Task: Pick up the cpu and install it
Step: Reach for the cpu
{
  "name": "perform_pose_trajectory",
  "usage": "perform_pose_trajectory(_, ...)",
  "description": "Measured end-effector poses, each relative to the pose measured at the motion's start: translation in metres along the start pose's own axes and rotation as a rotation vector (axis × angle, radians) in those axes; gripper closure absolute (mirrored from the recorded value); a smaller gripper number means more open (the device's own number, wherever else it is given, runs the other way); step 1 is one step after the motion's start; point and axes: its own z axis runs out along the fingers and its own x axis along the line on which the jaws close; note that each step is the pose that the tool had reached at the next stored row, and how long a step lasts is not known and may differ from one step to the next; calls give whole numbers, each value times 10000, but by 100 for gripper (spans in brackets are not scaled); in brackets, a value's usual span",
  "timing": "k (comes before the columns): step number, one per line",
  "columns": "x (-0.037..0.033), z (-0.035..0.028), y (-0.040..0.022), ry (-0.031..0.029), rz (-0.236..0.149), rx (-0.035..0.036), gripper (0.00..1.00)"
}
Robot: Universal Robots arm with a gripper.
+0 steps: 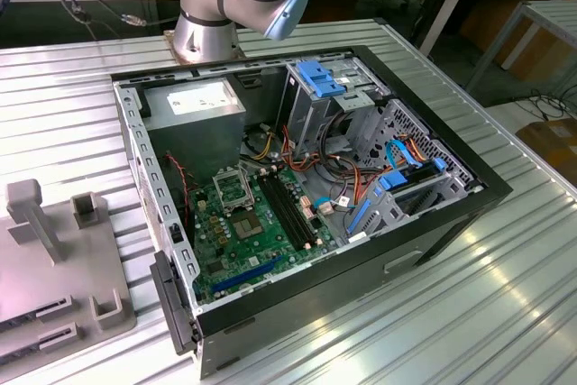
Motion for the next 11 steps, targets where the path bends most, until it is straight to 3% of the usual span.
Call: perform_pose_trajectory(11,2,14,-1,-2,0,8,89)
